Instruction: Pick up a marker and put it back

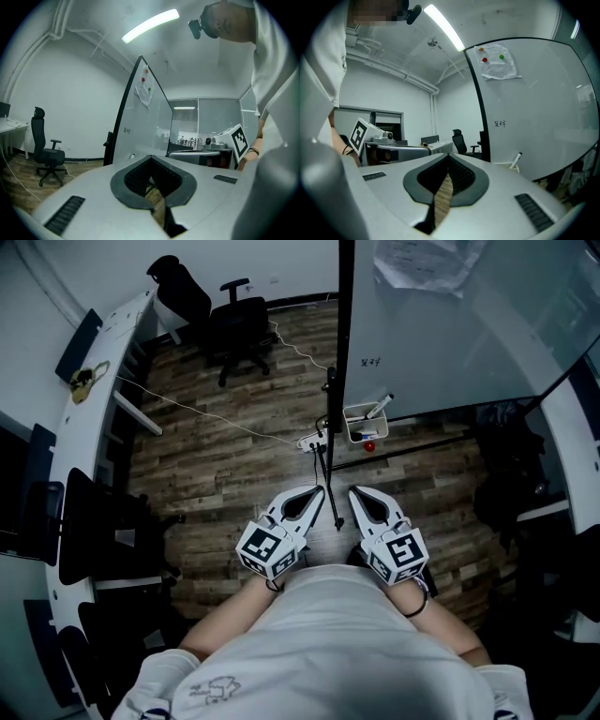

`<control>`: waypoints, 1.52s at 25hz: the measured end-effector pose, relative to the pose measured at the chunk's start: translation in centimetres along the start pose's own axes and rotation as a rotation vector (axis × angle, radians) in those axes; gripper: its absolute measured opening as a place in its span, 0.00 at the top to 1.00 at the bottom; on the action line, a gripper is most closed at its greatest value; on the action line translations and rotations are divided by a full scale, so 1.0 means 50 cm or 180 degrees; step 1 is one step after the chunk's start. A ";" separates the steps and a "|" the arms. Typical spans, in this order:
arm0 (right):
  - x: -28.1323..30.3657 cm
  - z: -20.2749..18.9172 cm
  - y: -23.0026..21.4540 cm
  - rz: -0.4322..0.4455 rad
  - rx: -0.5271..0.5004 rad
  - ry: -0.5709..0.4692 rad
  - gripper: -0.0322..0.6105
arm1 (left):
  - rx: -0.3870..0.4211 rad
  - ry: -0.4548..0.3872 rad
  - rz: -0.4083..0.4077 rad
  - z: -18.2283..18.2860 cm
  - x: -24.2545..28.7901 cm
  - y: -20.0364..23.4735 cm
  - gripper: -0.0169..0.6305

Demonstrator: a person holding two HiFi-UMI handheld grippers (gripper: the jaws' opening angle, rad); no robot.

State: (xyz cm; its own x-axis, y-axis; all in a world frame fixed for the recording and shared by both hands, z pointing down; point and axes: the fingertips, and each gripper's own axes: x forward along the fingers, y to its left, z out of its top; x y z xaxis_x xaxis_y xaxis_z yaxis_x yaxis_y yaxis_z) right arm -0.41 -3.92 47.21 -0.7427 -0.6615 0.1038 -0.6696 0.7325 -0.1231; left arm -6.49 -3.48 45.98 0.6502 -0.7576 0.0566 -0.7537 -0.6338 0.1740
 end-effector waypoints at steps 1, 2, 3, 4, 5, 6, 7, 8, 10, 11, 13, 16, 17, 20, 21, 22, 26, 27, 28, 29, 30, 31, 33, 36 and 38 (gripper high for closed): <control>-0.007 -0.003 0.019 -0.0007 -0.0002 -0.0002 0.93 | 0.0003 -0.0003 -0.0021 -0.001 -0.017 -0.006 0.96; -0.014 -0.005 0.037 -0.0015 -0.0008 -0.0006 0.93 | 0.0008 -0.0005 -0.0046 -0.002 -0.033 -0.014 0.96; -0.021 -0.006 0.054 -0.0022 -0.0016 -0.0012 0.93 | 0.0017 -0.0007 -0.0072 -0.002 -0.048 -0.021 0.96; -0.027 -0.007 0.070 -0.0028 -0.0026 -0.0019 0.93 | 0.0027 -0.0010 -0.0096 -0.002 -0.061 -0.028 0.96; -0.033 -0.008 0.085 -0.0032 -0.0037 -0.0026 0.93 | 0.0035 -0.0017 -0.0116 -0.002 -0.074 -0.034 0.96; -0.038 -0.008 0.098 -0.0032 -0.0051 -0.0032 0.93 | 0.0038 -0.0026 -0.0130 -0.002 -0.085 -0.039 0.96; -0.044 -0.007 0.109 -0.0031 -0.0069 -0.0039 0.93 | 0.0039 -0.0036 -0.0140 -0.001 -0.093 -0.044 0.96; -0.051 -0.005 0.116 -0.0032 -0.0090 -0.0050 0.93 | 0.0041 -0.0047 -0.0150 0.000 -0.100 -0.050 0.96; -0.069 0.003 0.127 -0.0047 -0.0128 -0.0080 0.93 | 0.0055 -0.0076 -0.0179 0.005 -0.109 -0.066 0.96; -0.077 0.007 0.131 -0.0058 -0.0144 -0.0093 0.93 | 0.0065 -0.0088 -0.0197 0.007 -0.112 -0.075 0.96; -0.093 0.010 0.137 -0.0069 -0.0170 -0.0101 0.93 | 0.0081 -0.0105 -0.0222 0.009 -0.115 -0.094 0.96; -0.128 0.007 0.138 -0.0075 -0.0184 -0.0096 0.93 | 0.0108 -0.0131 -0.0232 0.013 -0.117 -0.134 0.96; -0.145 0.008 0.138 -0.0074 -0.0192 -0.0104 0.93 | 0.0119 -0.0146 -0.0234 0.016 -0.117 -0.151 0.96; -0.202 0.007 0.146 -0.0049 -0.0222 -0.0130 0.93 | 0.0122 -0.0175 -0.0228 0.013 -0.121 -0.210 0.96; -0.224 0.004 0.147 -0.0038 -0.0231 -0.0133 0.93 | 0.0112 -0.0169 -0.0223 0.005 -0.123 -0.234 0.96; -0.249 0.000 0.149 -0.0029 -0.0239 -0.0135 0.93 | 0.0098 -0.0159 -0.0224 -0.005 -0.124 -0.260 0.96; -0.352 -0.032 0.159 -0.0035 -0.0281 -0.0086 0.93 | 0.0060 -0.0148 -0.0300 -0.050 -0.134 -0.372 0.96; -0.375 -0.041 0.160 -0.0048 -0.0253 -0.0065 0.93 | 0.0043 -0.0148 -0.0311 -0.058 -0.135 -0.394 0.96; -0.397 -0.046 0.161 -0.0058 -0.0213 -0.0049 0.93 | 0.0030 -0.0146 -0.0314 -0.064 -0.138 -0.415 0.96; -0.420 -0.048 0.162 -0.0067 -0.0181 -0.0044 0.93 | 0.0030 -0.0146 -0.0316 -0.066 -0.143 -0.435 0.96; -0.440 -0.048 0.164 -0.0075 -0.0163 -0.0052 0.93 | 0.0041 -0.0152 -0.0317 -0.065 -0.149 -0.453 0.96; -0.456 -0.046 0.166 -0.0086 -0.0148 -0.0067 0.93 | 0.0052 -0.0162 -0.0315 -0.063 -0.153 -0.468 0.96; -0.485 -0.044 0.168 -0.0107 -0.0115 -0.0093 0.93 | 0.0065 -0.0181 -0.0295 -0.059 -0.160 -0.490 0.96; -0.523 -0.040 0.178 -0.0110 -0.0130 -0.0128 0.93 | 0.0087 -0.0196 -0.0275 -0.058 -0.174 -0.525 0.96; -0.541 -0.039 0.185 -0.0107 -0.0134 -0.0150 0.93 | 0.0095 -0.0191 -0.0270 -0.061 -0.184 -0.543 0.96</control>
State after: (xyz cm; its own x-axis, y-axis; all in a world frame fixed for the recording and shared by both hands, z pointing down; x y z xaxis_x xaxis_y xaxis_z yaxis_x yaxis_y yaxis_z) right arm 13.48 21.06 45.19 -0.7195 -0.6919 0.0606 -0.6944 0.7152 -0.0786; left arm 8.29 21.21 43.74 0.7055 -0.7085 -0.0162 -0.6993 -0.6997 0.1462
